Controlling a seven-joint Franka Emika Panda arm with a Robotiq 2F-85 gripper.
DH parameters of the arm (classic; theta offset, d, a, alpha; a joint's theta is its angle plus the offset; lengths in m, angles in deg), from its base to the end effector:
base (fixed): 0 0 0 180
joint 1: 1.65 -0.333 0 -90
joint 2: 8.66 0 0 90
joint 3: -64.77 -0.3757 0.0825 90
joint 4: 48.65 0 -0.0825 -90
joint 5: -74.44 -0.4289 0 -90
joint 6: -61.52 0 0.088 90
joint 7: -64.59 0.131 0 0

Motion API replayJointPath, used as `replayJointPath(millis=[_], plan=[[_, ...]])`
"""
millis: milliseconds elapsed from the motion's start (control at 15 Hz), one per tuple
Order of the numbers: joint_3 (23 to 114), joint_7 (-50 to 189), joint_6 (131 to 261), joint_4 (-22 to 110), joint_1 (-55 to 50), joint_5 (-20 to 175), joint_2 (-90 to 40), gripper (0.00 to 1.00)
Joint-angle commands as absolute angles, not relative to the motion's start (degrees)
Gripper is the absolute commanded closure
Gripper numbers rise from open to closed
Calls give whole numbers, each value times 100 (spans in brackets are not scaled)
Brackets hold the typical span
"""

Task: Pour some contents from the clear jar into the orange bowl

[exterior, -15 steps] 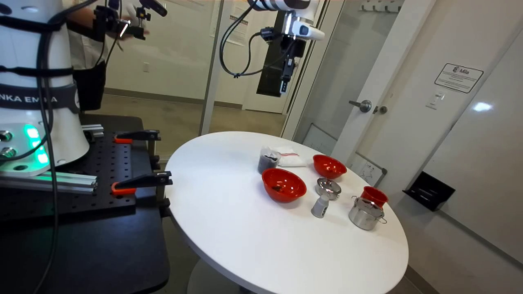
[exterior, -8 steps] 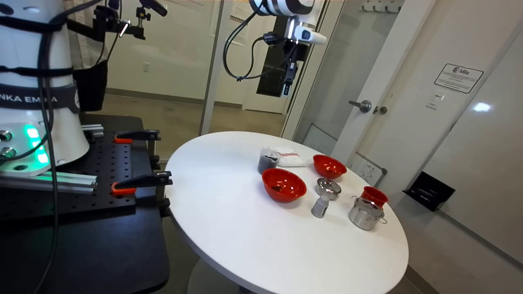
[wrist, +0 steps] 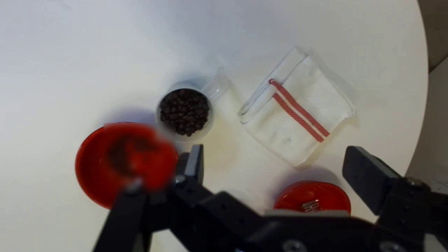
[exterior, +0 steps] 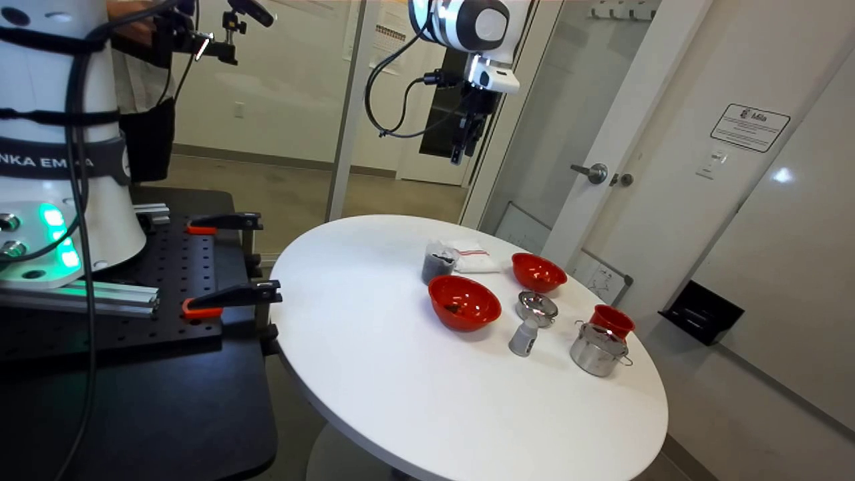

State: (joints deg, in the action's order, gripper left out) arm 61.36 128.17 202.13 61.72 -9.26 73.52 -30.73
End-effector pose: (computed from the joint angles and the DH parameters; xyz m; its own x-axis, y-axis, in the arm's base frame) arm 0.6831 0.1308 0.3049 0.5916 -0.8055 0.0327 -0.7950 -0.5896 -0.1427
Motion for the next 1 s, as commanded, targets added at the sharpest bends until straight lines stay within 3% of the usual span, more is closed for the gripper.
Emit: replayJointPath(millis=[0, 67, 933], plan=[[6273, 13398, 20377, 5455, -1226, 7116, -3745, 0], [6265, 13090, 20305, 5915, -1166, 7197, -3334, 0], [6840, 15234, 20131, 4461, -1603, 7081, -5042, 0]])
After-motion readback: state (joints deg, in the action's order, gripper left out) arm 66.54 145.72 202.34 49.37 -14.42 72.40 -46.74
